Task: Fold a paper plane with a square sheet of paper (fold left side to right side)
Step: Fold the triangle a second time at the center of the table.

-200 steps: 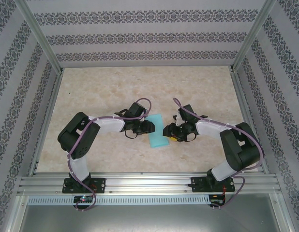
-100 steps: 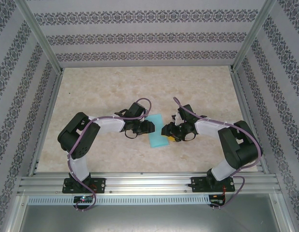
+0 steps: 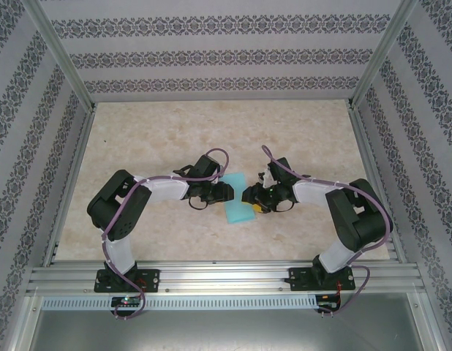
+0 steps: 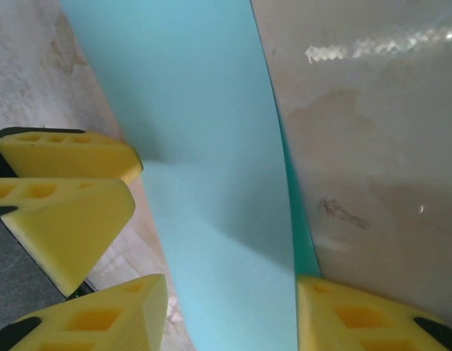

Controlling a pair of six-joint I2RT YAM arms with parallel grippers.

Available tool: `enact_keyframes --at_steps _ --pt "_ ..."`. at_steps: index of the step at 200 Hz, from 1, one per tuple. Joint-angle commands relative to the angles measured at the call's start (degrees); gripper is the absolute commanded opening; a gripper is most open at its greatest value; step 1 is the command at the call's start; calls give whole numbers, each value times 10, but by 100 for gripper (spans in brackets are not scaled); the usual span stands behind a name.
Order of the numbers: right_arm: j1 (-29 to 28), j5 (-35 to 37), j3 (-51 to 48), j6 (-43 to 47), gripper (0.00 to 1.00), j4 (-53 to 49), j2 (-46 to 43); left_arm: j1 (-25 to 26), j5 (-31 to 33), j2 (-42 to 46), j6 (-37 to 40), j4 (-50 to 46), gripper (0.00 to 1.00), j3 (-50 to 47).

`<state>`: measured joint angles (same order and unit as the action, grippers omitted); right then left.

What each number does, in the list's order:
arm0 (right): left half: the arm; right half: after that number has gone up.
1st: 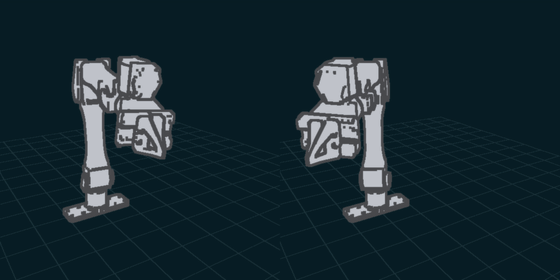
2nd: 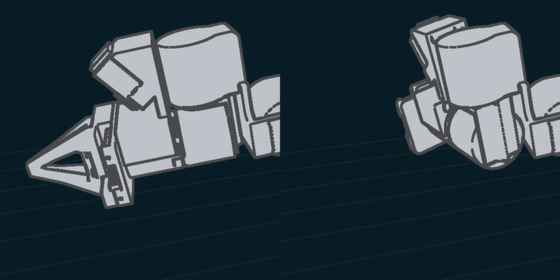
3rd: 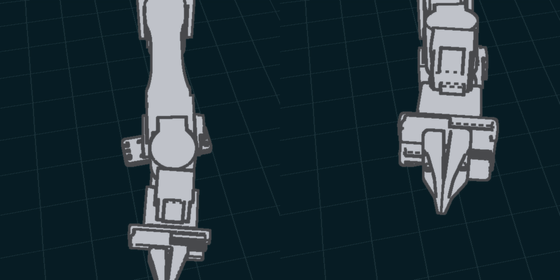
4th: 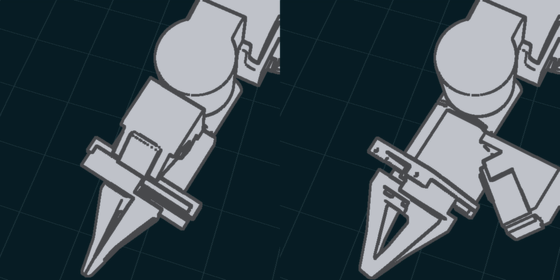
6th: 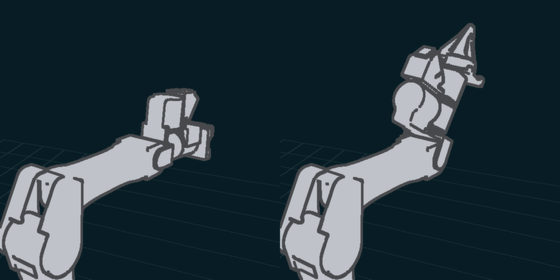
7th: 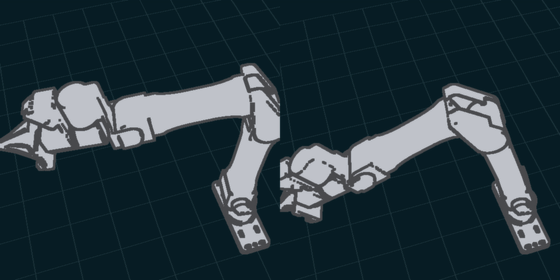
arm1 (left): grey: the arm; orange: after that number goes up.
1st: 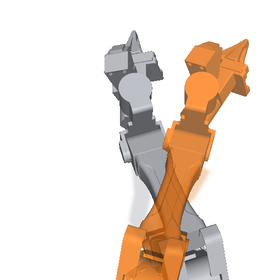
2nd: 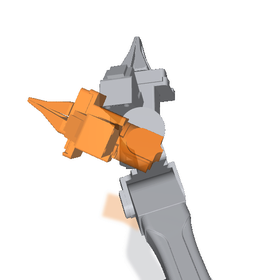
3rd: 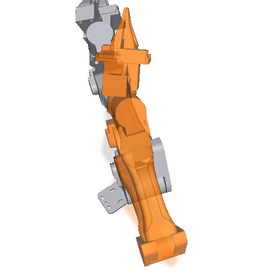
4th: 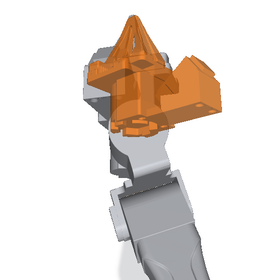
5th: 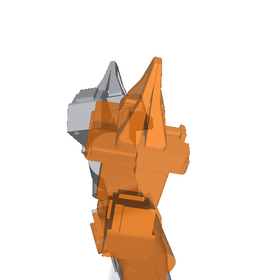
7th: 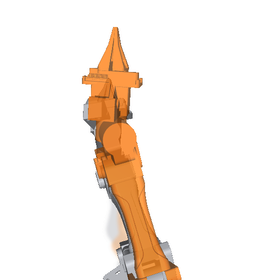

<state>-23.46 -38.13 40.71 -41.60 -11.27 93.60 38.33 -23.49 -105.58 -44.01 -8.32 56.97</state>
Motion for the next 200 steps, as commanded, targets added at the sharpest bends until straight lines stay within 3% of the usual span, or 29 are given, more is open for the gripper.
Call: enact_keyframes --at_steps 1,200 --pt "7 -12 -1 -15 48 28 14 3 7 6 4 13 41 -9" --pt "32 -42 17 -48 47 82 46 10 8 32 9 16 42 -16"
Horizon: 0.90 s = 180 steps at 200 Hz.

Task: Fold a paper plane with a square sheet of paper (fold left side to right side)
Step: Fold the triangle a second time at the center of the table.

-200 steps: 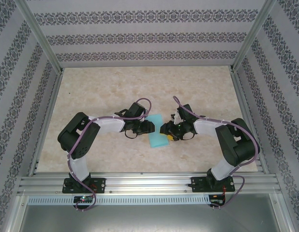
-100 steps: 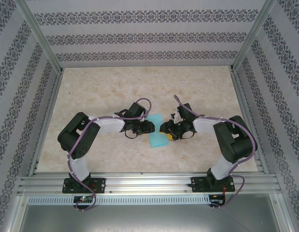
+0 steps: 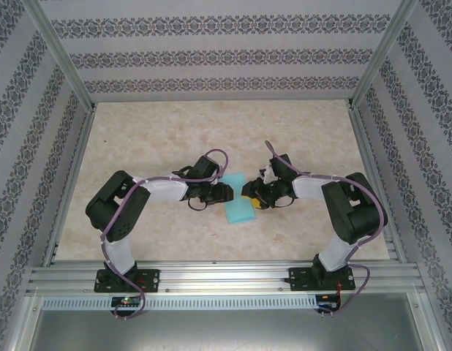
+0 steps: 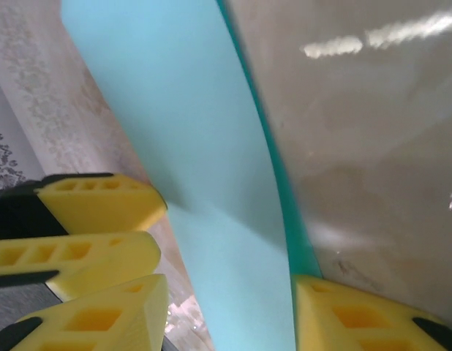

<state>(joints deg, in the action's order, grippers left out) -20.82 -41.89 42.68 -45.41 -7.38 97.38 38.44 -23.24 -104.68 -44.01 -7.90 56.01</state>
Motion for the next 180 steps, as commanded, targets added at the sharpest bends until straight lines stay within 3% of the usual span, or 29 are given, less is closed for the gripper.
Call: enact_keyframes --at_steps 1,60,110,143,180 --pt "6 -5 -2 -10 47 43 9 9 6 23 9 13 42 -7" --pt "8 3 26 6 46 10 20 9 4 36 9 22 45 -8" --pt "10 3 31 5 36 0 13 15 36 107 52 15 49 -31" --pt "11 1 33 2 29 -5 8 66 103 158 111 -29 52 -33" --pt "13 1 40 8 28 -29 -2 147 171 164 139 -59 54 -22"
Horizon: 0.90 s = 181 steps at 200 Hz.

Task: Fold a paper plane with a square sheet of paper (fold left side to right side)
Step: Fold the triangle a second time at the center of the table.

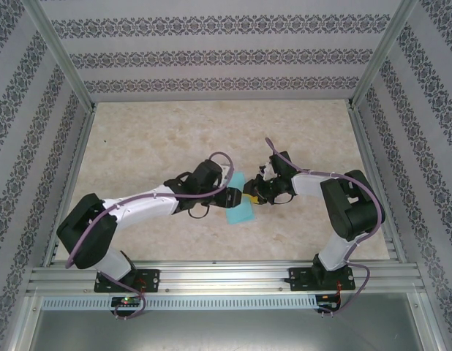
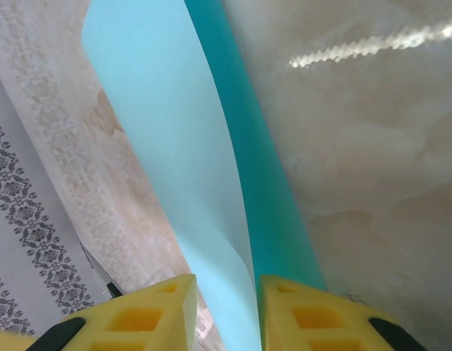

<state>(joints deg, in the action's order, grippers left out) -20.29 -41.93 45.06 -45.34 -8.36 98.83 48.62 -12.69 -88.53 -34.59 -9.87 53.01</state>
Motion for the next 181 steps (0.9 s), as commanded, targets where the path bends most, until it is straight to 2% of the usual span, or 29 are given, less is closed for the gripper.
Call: enact_keyframes --at_steps 1,54,122,181 --pt "7 1 17 8 28 -20 -17 47 67 2 45 -40 54 8" --pt "7 -5 27 2 23 -37 -20 99 104 -73 55 -61 56 71" --pt "8 -5 31 7 21 -56 -25 126 146 -136 80 -100 61 135" --pt "9 -9 33 0 21 -56 -24 150 208 -173 90 -153 65 175"
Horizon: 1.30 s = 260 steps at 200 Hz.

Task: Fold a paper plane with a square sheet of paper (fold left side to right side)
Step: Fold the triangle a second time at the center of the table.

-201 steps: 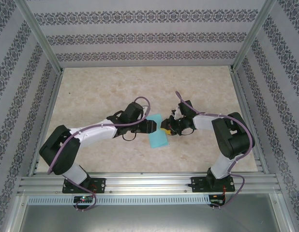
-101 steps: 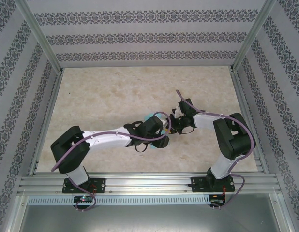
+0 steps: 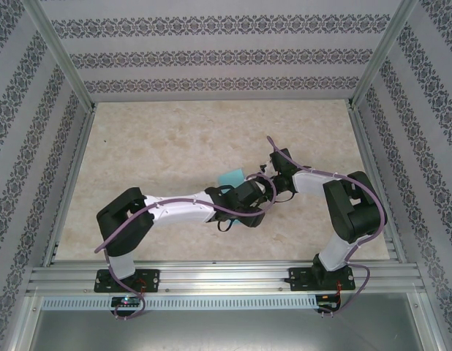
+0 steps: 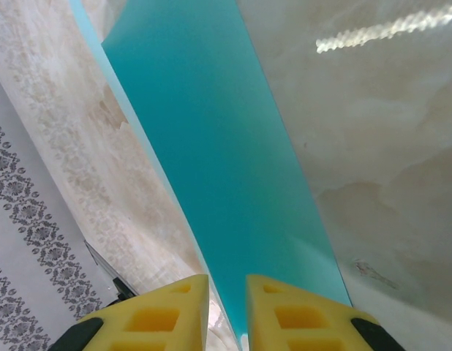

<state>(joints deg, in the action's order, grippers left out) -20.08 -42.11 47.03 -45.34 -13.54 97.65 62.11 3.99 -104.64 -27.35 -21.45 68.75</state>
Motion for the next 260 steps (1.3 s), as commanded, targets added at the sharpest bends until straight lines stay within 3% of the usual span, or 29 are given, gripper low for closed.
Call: enact_keyframes --at_steps 1,75,155,184,209,236,260 --pt "7 -8 13 0 21 -4 -12 15 41 -12 18 -38 65 18" --pt "6 -9 8 -7 21 -4 -12 21 54 -27 14 -31 63 15" --pt "6 0 9 4 22 -18 -11 21 47 -8 17 -16 32 6" --pt "6 3 11 11 22 -26 -11 21 49 -4 17 -18 27 6" --pt "5 7 11 16 22 -34 -10 21 49 0 16 -18 26 6" --pt "5 7 12 17 22 -33 -8 21 50 5 15 -20 37 7" --pt "5 4 12 15 22 -29 -8 21 49 9 14 -20 38 8"
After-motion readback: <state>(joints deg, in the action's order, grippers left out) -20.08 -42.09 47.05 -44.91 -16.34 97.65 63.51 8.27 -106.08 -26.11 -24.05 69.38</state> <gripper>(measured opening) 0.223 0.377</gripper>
